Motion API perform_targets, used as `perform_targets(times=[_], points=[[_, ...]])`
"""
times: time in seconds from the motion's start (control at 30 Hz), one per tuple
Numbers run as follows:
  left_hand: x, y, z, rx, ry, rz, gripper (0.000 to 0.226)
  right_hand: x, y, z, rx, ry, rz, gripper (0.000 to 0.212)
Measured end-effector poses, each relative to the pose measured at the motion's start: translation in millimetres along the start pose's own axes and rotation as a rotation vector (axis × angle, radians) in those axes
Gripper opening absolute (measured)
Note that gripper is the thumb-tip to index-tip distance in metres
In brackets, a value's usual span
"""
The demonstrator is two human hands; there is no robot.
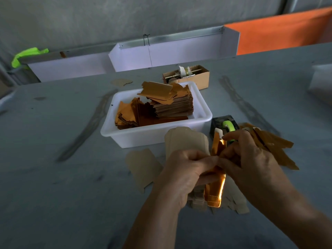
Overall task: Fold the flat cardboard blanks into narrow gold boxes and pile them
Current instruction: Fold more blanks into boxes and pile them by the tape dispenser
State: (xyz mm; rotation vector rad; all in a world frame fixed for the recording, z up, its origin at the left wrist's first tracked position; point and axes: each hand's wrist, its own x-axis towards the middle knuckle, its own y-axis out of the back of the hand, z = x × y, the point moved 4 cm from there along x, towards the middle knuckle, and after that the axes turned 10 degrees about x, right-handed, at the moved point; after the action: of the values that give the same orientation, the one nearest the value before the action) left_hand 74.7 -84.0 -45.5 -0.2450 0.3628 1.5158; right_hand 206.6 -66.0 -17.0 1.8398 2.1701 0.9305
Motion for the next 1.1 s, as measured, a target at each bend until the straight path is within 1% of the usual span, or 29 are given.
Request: perform_targets(times=[0.1,0.2,0.33,0.43,0.5,0.57,0.6,0.63,0.67,0.77,0.8,0.87,0.9,0.93,0.97,1.0,1.03,1.07,1.1], points=[[1,-2,0,0.055,-0.015,0.052,0.013,0,-1,2,-0.018,-0.022,0.015,0.042],[1,-3,-1,0.115,-0.050,0.084,0.014,-1,0,1,-0.047,-0.029,0.045,0.044],[-2,-5,-1,0.132,-0.094,0.112,0.016,-4,-1,-3,-0.153,-0.041,0.093,0.037],[-4,-5,-2,0.144,-0.114,0.126,0.016,-7,-3,-4,-0.212,-0.065,0.084,0.035],[-4,-4,-2,0.138,-0.117,0.129,0.016,-8,-4,-7,-0.301,-0.036,0.093,0.034],[-4,-2,-3,0.109,-0.111,0.129,0.016,-8,-1,-8,-0.411,-0.017,0.133,0.037],[-5,-1,-4,0.087,-0.107,0.124,0.016,-7,1,-5,-0.425,-0.046,0.140,0.043],[-5,0,-4,0.067,-0.103,0.113,0.015,-7,3,2,-0.379,-0.097,0.123,0.047],[-6,0,-4,0.052,-0.102,0.101,0.014,-6,3,9,-0.258,-0.142,0.095,0.046],[-6,-2,-2,0.035,-0.103,0.074,0.013,-8,-5,24,0.150,-0.236,0.024,0.021],[-5,-3,-1,0.011,-0.099,0.063,0.013,-9,-7,26,0.276,-0.249,0.035,0.016],[-5,-5,3,-0.072,-0.091,0.033,0.015,-7,-4,31,0.515,-0.276,0.105,0.018],[-6,-4,6,-0.124,-0.102,0.031,0.017,-4,3,35,0.591,-0.293,0.169,0.019],[-7,-1,10,-0.168,-0.128,0.049,0.019,0,14,40,0.603,-0.293,0.252,0.020],[-9,4,13,-0.184,-0.172,0.094,0.018,4,28,47,0.543,-0.282,0.335,0.021],[-12,11,16,-0.133,-0.229,0.184,0.015,10,43,56,0.437,-0.266,0.406,0.021],[-14,21,18,0.007,-0.287,0.330,0.010,15,56,65,0.305,-0.261,0.456,0.022],[-16,30,20,0.230,-0.317,0.501,0.004,21,66,76,0.157,-0.276,0.480,0.023],[-18,37,23,0.486,-0.306,0.636,0.010,26,72,86,0.021,-0.312,0.472,0.025]])
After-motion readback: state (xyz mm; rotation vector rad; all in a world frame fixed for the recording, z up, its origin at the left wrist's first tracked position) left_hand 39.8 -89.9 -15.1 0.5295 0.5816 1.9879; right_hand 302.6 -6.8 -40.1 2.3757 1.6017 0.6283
